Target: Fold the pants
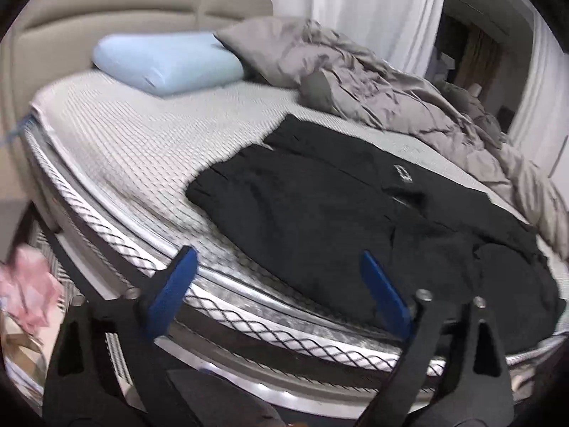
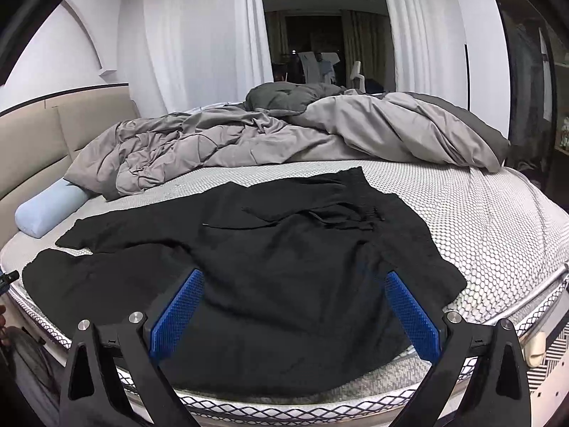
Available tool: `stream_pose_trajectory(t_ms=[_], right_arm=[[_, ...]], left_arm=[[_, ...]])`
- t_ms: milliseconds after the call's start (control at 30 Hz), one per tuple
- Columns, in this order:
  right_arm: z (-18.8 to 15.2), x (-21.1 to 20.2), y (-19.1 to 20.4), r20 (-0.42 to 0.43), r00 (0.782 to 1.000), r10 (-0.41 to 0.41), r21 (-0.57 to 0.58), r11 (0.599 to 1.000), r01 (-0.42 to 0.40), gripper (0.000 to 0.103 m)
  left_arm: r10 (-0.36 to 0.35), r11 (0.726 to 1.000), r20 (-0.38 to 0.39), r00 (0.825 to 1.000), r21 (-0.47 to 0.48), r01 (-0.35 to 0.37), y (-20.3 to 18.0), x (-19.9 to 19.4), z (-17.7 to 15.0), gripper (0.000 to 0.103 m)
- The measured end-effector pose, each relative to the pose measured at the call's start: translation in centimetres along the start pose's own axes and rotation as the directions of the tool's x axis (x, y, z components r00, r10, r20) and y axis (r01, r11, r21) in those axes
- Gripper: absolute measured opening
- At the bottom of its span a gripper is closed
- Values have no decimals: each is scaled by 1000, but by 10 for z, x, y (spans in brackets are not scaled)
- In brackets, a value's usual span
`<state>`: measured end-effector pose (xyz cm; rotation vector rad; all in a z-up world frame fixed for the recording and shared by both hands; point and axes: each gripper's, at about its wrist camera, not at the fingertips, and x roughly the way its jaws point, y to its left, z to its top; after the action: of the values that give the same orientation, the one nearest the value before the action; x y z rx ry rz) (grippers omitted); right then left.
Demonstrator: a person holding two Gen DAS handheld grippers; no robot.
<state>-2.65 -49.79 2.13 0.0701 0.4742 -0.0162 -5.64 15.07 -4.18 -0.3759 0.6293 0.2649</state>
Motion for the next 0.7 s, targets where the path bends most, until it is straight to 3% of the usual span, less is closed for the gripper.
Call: stream_pose_trajectory(t_ms=[200,267,300,367,400,533,700], right_arm=[[-3,4,-2,-8,1000,7,17,1000,-6,103],[-5,5,-2,-13,1000,6,23,1000,-6,103],[-6,6,-4,-19,1000,5,25,1000,-5,103],[-8,9,-6,-32,999,-1,36,999,2,103],[-8,11,-9,-42,999,-4,47,999,6,103],[-11,15,-25,-83,996,-15,116,993,24,103],[-21,17,-62,-152,988,-2,287,957,46,103]], left_arm=[[-107,992,-153,982,-79,96,4,46,8,79],[-115,988,-169,979,-119,95,4,58,12,62],[-110,987,-170,979,-135,88,4,65,16,58],[-97,988,-126,987,-128,81,-1,65,24,37],[-100,990,-97,990,-111,89,-3,64,28,34],[-123,991,-61,990,-51,120,-14,67,42,31],[-101,988,-123,987,-132,85,-9,104,48,36]])
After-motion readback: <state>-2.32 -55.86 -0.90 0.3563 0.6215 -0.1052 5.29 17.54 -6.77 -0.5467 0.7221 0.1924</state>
